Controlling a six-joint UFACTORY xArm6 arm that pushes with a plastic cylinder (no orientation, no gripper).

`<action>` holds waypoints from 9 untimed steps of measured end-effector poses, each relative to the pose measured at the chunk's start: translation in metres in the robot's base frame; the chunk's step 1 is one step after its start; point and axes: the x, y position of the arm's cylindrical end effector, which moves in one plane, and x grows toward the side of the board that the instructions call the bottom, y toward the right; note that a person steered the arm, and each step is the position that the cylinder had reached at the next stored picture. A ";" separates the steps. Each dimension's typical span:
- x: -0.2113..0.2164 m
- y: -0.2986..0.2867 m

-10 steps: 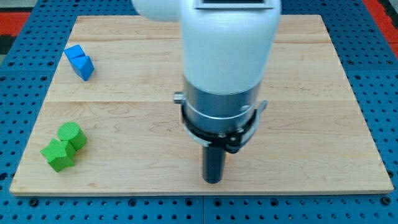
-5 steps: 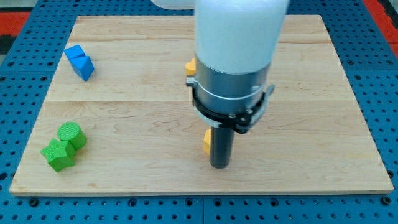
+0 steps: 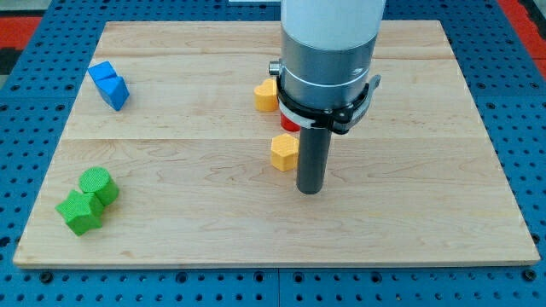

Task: Slide yellow hexagon below yellow heart

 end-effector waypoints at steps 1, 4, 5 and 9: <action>-0.015 -0.014; -0.064 -0.068; -0.074 -0.068; -0.079 -0.068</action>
